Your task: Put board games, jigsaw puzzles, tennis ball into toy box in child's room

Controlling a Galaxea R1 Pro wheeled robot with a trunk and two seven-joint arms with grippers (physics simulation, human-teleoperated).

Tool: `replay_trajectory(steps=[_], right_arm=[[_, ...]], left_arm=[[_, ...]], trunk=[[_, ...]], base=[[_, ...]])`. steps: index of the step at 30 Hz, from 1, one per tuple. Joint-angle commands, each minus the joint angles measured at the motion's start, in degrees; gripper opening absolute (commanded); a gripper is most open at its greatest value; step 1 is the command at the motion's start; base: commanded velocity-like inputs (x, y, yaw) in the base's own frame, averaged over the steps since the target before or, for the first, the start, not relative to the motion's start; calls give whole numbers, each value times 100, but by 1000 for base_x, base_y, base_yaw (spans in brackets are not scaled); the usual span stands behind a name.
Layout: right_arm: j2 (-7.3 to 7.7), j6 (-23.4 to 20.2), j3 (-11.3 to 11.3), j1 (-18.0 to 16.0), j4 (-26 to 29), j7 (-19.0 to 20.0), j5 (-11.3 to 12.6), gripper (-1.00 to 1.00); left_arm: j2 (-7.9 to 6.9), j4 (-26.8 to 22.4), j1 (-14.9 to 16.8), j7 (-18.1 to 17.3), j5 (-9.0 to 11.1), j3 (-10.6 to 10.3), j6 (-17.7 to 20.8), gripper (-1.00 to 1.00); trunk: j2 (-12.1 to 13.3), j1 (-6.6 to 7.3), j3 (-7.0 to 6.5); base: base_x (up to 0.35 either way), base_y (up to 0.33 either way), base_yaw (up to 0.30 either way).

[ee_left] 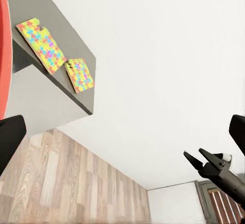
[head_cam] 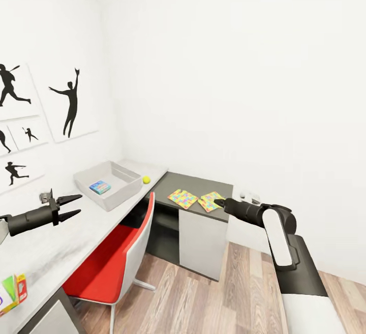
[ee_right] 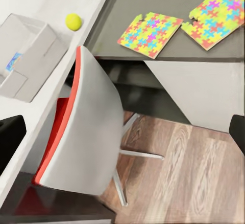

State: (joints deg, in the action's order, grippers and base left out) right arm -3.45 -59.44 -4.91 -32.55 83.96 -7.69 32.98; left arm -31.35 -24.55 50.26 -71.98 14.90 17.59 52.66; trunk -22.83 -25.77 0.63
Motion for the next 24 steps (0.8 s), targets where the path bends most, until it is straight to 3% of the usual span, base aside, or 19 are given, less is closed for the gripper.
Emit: replay_trajectory(steps=[1, 21, 24], right_arm=[[-7, -19, -9, -5, 0, -57, 60, 100], [5, 230, -10, -5, -73, -44, 76, 100], [90, 243, -36, -4, -79, -46, 74, 100]], left_arm=[[-2, 2, 1, -9, 13, 5, 42, 100], [-4, 3, -49, -9, 13, 4, 38, 100], [-3, 3, -57, -9, 13, 6, 38, 100]], trunk=[[-8, -1, 7], [-8, -1, 6], [-8, -1, 3]], base=[[-188, 0, -281], [-187, 0, -281], [-187, 0, -281]])
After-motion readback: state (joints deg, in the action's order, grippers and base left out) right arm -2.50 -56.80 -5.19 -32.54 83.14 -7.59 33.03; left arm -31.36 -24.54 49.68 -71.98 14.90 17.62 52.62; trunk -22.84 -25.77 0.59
